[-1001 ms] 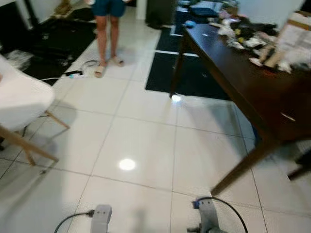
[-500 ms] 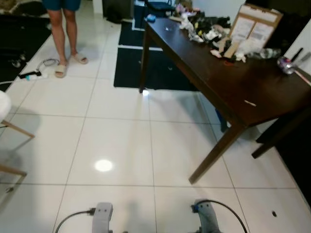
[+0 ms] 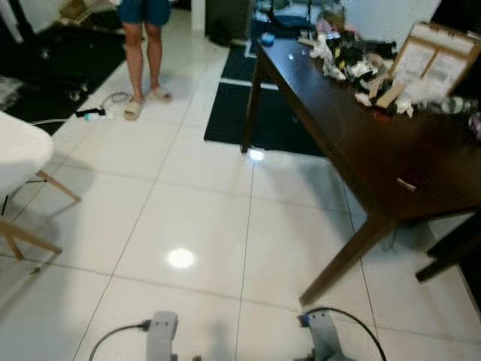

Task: Picking trash to rubbish bin

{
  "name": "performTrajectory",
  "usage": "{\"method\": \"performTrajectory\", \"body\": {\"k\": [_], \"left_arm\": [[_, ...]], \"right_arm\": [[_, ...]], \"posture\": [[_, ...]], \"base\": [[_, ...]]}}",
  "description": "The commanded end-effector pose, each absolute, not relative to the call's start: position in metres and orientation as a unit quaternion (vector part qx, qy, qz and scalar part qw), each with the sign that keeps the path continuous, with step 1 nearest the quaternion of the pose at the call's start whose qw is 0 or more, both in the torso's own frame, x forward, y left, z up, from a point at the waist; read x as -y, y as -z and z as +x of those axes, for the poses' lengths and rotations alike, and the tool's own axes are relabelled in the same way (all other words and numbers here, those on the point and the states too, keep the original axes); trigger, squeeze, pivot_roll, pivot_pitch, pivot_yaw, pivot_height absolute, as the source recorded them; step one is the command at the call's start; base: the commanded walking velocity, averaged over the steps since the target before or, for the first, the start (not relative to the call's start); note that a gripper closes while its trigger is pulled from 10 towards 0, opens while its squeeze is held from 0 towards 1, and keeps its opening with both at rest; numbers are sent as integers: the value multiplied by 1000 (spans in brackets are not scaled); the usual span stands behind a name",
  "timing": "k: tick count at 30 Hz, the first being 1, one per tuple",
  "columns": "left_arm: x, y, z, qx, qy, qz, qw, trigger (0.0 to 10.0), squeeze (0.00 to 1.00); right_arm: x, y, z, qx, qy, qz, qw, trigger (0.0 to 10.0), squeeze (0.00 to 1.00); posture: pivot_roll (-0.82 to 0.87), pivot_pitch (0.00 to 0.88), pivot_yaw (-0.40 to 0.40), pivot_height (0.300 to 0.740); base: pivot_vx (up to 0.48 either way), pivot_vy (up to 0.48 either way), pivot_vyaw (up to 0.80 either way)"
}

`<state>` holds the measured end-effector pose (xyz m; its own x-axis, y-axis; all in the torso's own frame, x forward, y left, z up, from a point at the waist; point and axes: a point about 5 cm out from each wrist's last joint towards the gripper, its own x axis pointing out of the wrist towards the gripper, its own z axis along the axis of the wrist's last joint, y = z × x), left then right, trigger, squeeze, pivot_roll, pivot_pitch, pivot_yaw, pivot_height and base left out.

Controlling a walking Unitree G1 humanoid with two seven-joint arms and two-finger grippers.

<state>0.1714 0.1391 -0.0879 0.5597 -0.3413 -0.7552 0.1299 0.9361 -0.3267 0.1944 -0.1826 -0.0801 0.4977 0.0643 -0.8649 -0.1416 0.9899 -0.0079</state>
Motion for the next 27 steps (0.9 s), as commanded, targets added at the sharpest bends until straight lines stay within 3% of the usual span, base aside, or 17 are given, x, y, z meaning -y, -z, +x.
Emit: {"method": "performTrajectory", "body": {"k": [1,27], "left_arm": [[-134,91,165,-461,140,-121,868,10000,0],[-135,92,162,-461,130,-128,868,10000,0]], "right_arm": [[188,86,182,-516,-56,-44,854,10000,0],[191,85,183,-514,-55,-41,855,10000,0]], "posture": [[131,82,-95,740],[130,97,-101,740]], "base": [[0,-431,0],[0,-440,0]]}}
